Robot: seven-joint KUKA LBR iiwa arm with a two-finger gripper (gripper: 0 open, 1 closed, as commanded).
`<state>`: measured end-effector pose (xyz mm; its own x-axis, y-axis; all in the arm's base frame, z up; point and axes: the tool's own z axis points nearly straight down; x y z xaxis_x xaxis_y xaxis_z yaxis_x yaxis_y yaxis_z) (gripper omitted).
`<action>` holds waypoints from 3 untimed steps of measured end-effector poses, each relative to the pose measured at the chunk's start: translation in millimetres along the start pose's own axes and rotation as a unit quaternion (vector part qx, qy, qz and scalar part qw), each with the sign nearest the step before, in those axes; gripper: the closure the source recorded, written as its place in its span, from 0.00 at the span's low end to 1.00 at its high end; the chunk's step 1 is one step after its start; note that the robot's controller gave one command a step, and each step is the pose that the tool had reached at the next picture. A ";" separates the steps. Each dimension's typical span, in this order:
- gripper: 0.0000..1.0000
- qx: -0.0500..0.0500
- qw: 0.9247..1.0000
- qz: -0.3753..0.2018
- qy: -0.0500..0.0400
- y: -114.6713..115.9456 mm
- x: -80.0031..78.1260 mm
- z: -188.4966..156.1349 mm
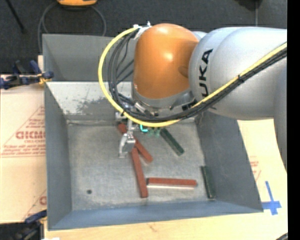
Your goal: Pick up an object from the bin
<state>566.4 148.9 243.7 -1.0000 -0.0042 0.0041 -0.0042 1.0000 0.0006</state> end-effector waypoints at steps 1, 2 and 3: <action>0.00 -0.001 1.000 0.002 -0.004 -0.8 -1.4 -4.7; 0.00 0.000 1.000 -0.005 -0.004 -45.6 30.4 -4.0; 0.00 0.001 1.000 -0.014 -0.008 -61.0 50.1 31.3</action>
Offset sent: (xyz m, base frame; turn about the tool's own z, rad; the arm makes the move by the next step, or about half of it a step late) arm -0.0552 -0.0849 0.0038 -0.0097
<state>516.5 87.7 212.6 -0.9994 -0.0324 -0.0116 -0.0324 0.9995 -0.0017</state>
